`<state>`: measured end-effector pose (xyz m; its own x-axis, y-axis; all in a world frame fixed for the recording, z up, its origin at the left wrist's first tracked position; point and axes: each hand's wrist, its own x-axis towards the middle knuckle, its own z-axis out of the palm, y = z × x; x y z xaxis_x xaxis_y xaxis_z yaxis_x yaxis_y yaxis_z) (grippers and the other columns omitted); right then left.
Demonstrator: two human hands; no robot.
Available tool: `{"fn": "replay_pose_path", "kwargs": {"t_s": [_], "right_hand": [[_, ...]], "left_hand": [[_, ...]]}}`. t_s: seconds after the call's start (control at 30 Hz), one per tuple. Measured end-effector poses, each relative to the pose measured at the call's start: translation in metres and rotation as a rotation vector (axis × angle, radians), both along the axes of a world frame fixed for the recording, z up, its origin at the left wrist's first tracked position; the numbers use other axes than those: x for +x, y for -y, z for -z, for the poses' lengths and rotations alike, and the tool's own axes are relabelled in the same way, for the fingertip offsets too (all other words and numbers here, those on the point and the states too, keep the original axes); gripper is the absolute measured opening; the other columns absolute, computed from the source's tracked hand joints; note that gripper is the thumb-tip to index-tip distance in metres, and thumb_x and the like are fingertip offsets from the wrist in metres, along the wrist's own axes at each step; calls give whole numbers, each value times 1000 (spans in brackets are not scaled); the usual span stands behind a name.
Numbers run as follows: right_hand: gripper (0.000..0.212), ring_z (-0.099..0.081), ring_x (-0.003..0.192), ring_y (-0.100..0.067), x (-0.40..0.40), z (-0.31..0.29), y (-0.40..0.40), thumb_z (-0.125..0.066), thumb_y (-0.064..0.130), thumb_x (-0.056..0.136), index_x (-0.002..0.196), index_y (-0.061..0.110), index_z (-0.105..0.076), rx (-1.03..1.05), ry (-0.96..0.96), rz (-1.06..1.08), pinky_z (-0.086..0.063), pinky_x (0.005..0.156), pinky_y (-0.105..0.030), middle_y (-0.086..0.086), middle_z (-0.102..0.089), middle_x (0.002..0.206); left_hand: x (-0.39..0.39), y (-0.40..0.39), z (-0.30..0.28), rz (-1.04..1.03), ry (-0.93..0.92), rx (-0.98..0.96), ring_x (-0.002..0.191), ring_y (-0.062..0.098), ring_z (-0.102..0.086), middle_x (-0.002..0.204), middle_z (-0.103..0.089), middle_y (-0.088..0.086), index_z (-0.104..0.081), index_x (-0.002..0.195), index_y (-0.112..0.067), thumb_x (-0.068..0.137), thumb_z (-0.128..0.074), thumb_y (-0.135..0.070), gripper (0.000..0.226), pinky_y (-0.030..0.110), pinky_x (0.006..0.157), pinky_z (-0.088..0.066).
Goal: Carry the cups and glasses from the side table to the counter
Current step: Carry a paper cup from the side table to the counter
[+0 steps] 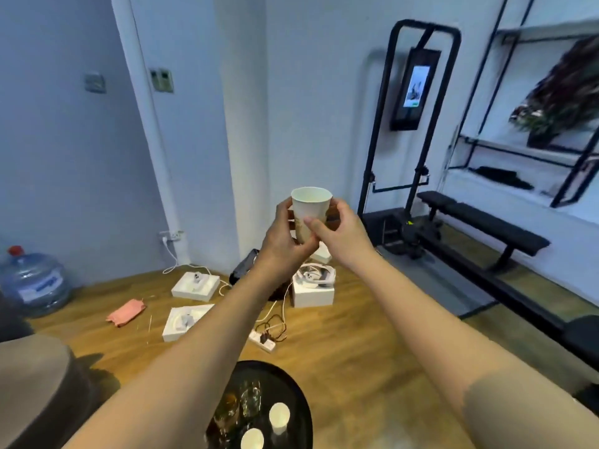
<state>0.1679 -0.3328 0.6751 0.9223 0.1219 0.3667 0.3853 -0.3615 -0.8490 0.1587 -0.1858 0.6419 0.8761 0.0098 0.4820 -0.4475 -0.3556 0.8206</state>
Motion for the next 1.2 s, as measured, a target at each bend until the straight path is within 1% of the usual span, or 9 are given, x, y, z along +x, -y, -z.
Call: {"fn": "replay_pose_path", "kwargs": {"t_s": [0.13, 0.27, 0.37, 0.57, 0.67, 0.87, 0.97, 1.03, 1.2], "right_hand": [[59, -56, 88, 4, -13, -50, 20, -69, 48, 89, 137, 22, -49, -3, 85, 90, -43, 65, -12, 9, -57, 120], [59, -58, 97, -6, -32, -63, 36, -71, 48, 88, 136, 21, -51, -12, 105, 184, -40, 65, -11, 4, -61, 125], [61, -59, 101, -11, -48, -64, 41, -69, 48, 89, 138, 18, -51, -33, 136, 236, -42, 67, -14, 1, -61, 125], [54, -65, 99, -16, -94, -49, 66, -72, 45, 87, 130, 14, -59, 36, 132, 354, -55, 76, -28, -1, -68, 115], [54, -63, 95, -4, -118, -43, 94, -74, 47, 85, 128, 19, -59, 35, 117, 447, -46, 66, -14, 7, -67, 110], [42, -55, 84, 11, -174, -48, 180, -76, 47, 84, 116, 29, -55, -7, 119, 670, -41, 60, -5, 26, -57, 96], [40, -55, 81, 14, -203, -49, 228, -76, 47, 84, 114, 32, -53, -10, 112, 758, -40, 58, -2, 28, -55, 95], [40, -55, 80, 19, -221, -50, 263, -75, 46, 85, 113, 33, -51, -18, 119, 816, -39, 57, 1, 29, -54, 95], [55, -57, 96, 1, -262, -46, 359, -72, 51, 85, 129, 23, -56, -38, 129, 934, -41, 69, -12, 11, -63, 111]], "left_hand": [[-6, 24, -51, 94, 96, -17, 102, -14, -57, 115, -57, -29, -35, 140, -48, 77, -73, -47, 74, 8, 68, -52], [-14, 37, -66, 179, 117, 36, 97, -10, -60, 112, -62, -22, -42, 134, -49, 85, -73, -40, 58, 9, 68, -51], [-23, 43, -68, 241, 144, 30, 98, -5, -61, 118, -64, -14, -42, 144, -38, 82, -69, -47, 69, 15, 71, -56], [-49, 76, -59, 376, 149, 28, 102, -7, -62, 115, -61, -25, -39, 120, -71, 82, -72, -44, 57, 22, 79, -59], [-63, 113, -55, 455, 150, 20, 103, -6, -62, 114, -61, -29, -40, 122, -61, 84, -72, -38, 55, 14, 76, -53], [-98, 212, -58, 637, 202, 12, 105, -7, -60, 115, -61, -22, -36, 122, -64, 90, -68, -27, 58, 10, 78, -48], [-115, 267, -56, 765, 193, -11, 113, 4, -61, 126, -61, -10, -39, 140, -33, 95, -64, -22, 53, 23, 88, -53], [-126, 310, -55, 829, 170, -22, 120, 10, -59, 133, -57, -2, -33, 146, -26, 96, -62, -23, 58, 33, 95, -54], [-156, 420, -52, 959, 110, -19, 120, 5, -59, 136, -55, -7, -24, 151, -35, 96, -61, -31, 66, 35, 96, -56]]}}
